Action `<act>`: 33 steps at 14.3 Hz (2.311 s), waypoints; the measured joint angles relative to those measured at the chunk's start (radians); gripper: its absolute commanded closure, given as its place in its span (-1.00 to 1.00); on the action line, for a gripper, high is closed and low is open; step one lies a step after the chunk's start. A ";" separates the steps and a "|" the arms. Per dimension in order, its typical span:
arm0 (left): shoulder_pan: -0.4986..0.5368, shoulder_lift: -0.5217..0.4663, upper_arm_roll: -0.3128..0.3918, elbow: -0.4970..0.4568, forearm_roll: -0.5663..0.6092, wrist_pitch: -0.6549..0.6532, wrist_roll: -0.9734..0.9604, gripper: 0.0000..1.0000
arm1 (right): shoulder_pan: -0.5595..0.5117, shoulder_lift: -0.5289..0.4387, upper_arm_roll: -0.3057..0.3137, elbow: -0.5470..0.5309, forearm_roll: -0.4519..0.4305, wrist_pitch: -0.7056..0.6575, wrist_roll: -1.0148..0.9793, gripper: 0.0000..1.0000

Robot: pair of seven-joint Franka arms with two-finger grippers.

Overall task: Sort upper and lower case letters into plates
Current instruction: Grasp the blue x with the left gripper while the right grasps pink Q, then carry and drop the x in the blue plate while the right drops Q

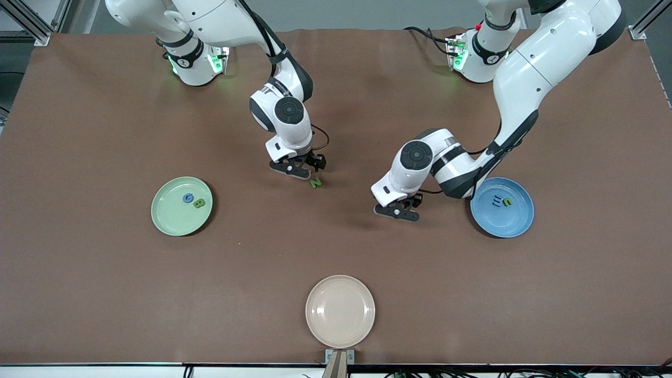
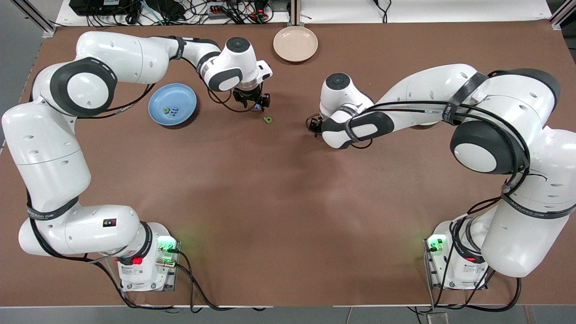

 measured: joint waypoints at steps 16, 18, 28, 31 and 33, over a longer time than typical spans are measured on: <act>-0.063 0.017 0.066 0.057 0.000 0.021 0.000 0.35 | -0.001 0.019 -0.019 0.001 -0.003 0.074 -0.002 -0.46; -0.063 0.016 0.066 0.057 0.000 0.021 0.000 0.52 | -0.001 0.020 -0.019 0.001 -0.003 0.075 -0.002 -0.42; -0.051 0.011 0.055 0.068 -0.008 -0.058 0.000 0.84 | -0.007 0.020 -0.023 0.010 -0.003 0.079 -0.001 0.02; 0.065 0.000 -0.037 0.070 -0.009 -0.169 0.034 0.84 | -0.013 0.020 -0.024 0.014 -0.003 0.081 0.000 0.63; 0.207 -0.016 -0.143 0.059 -0.009 -0.239 0.092 0.84 | -0.015 0.015 -0.024 0.018 -0.003 0.078 0.000 0.95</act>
